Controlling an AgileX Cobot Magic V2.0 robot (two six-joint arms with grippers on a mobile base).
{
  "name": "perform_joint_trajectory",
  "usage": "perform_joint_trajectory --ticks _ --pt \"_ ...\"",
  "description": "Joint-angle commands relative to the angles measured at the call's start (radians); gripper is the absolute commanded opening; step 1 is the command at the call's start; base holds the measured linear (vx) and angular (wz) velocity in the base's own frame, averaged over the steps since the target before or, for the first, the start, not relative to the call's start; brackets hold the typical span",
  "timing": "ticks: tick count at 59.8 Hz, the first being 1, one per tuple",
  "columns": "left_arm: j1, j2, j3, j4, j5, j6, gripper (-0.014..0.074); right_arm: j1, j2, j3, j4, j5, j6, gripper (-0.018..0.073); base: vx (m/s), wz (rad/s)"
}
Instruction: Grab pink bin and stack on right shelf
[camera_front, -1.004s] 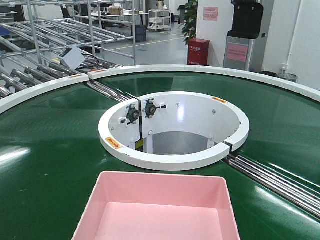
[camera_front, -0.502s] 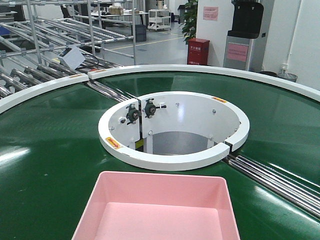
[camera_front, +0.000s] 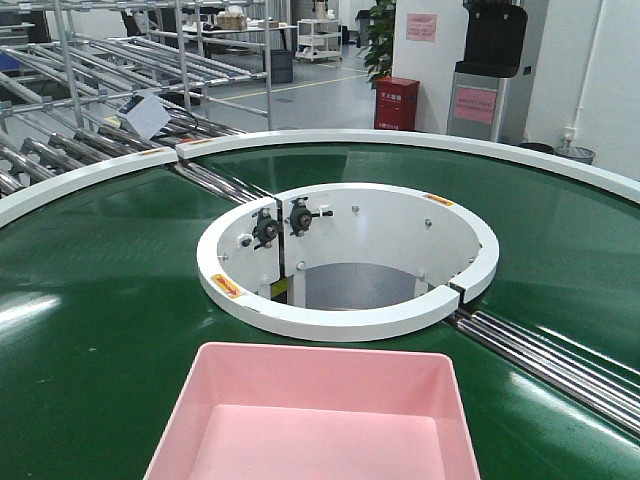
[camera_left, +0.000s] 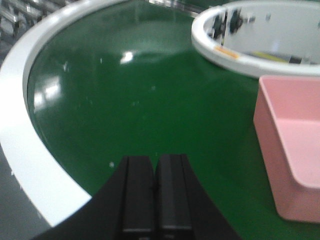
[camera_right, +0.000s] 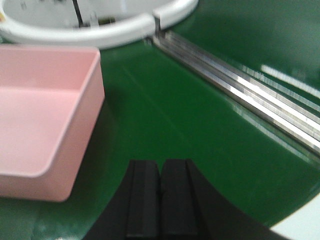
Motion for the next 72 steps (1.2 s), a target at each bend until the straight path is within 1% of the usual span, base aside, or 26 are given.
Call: perform_joint_trajectory --ticks 1,5,8,12,17,21,24,28,32,38,43,53,63,68,72 --pt "0.001 0.043 -0.032 -0.001 -0.056 0.002 0.0008 0.001 0.079 -0.033 -0.002 -0.042 -0.012 -0.0004 0.00 0.00" --pt "0.001 0.075 -0.035 -0.001 -0.028 0.016 0.0043 0.001 0.145 -0.034 -0.006 -0.016 -0.032 0.0024 0.00 0.00" --pt "-0.002 0.101 -0.035 -0.019 -0.014 0.029 0.0094 0.001 0.187 -0.037 0.004 0.005 -0.056 0.0073 0.00 0.00" --pt "-0.016 0.133 -0.037 -0.062 0.003 0.074 0.0184 0.001 0.239 -0.043 0.048 0.013 -0.088 0.0165 0.00 0.00" --pt "-0.054 0.174 -0.037 -0.141 0.016 0.178 0.0314 0.016 0.303 -0.067 0.097 0.028 -0.146 0.0312 0.00 0.00" --pt "-0.098 0.217 -0.038 -0.192 0.014 0.248 0.0415 0.054 0.357 -0.100 0.110 0.050 -0.176 0.0434 0.00 0.00" --pt "-0.131 0.258 -0.047 -0.216 0.020 0.272 0.0472 0.089 0.399 -0.130 0.109 0.069 -0.183 0.0505 0.00 0.00" --pt "-0.164 0.323 -0.077 -0.220 0.049 0.276 0.0532 0.139 0.455 -0.173 0.097 0.107 -0.183 0.0577 0.00 0.00" --pt "-0.193 0.405 -0.126 -0.220 0.086 0.276 0.0564 0.198 0.513 -0.218 0.079 0.139 -0.181 0.0623 0.00 0.00" --pt "-0.238 0.529 -0.224 -0.220 0.131 0.291 0.0580 0.268 0.612 -0.290 0.060 0.173 -0.178 0.0629 0.00 0.00" --pt "-0.272 0.624 -0.291 -0.220 0.141 0.307 0.0580 0.298 0.684 -0.349 0.056 0.198 -0.166 0.0615 0.00 0.00" --pt "-0.302 0.827 -0.441 -0.235 0.140 0.326 0.0580 0.298 0.842 -0.509 0.049 0.278 -0.058 0.0578 0.00 0.00" --pt "-0.329 1.019 -0.595 -0.234 0.153 0.324 0.0580 0.298 0.995 -0.657 0.018 0.366 0.035 0.0575 0.00 0.00" --pt "-0.329 1.105 -0.670 -0.235 0.187 0.300 0.0580 0.298 1.061 -0.713 0.009 0.374 0.077 0.0575 0.00 0.00" --pt "-0.329 1.185 -0.739 -0.231 0.223 0.252 0.0580 0.298 1.118 -0.759 -0.005 0.372 0.138 0.0575 0.00 0.00"
